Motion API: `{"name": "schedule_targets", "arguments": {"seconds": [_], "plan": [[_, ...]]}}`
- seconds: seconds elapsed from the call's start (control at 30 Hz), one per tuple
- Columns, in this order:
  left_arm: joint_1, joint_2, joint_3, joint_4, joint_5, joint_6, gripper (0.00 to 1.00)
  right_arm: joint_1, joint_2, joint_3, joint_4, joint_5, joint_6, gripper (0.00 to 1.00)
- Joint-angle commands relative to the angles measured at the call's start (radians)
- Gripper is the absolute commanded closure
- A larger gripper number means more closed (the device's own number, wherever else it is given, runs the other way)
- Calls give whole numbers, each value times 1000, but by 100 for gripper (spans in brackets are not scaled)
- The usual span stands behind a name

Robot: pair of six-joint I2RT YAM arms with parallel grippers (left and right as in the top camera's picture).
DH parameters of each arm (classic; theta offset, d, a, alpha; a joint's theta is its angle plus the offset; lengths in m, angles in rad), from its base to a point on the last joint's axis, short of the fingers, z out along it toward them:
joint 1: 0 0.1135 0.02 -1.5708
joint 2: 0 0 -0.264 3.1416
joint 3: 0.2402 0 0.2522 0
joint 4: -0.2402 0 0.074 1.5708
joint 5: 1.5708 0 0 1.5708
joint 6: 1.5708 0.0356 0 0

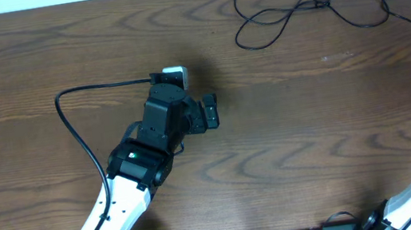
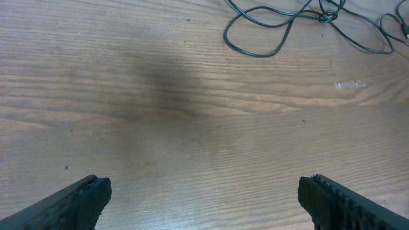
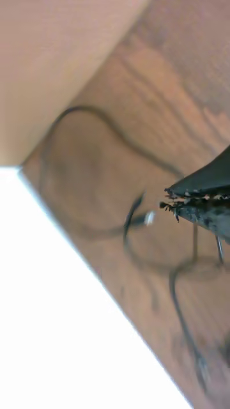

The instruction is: Untangle cables

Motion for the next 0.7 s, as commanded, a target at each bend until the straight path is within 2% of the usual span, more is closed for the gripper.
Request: {"name": "schedule_targets", "arguments": {"seconds": [0.0,0.17,0.53,0.67], "plan": [[2,5,3,0,-12,3,0,27,-179,31,-10,-97,-19,95],[3,6,3,0,-13,3,0,72,-364,31,-16,-226,-8,88],[3,5,3,0,-12,3,0,273,-707,-2,-79,-225,-9,79],[2,5,3,0,-12,3,0,352,-843,-78,-58,-225,-11,70]]}}
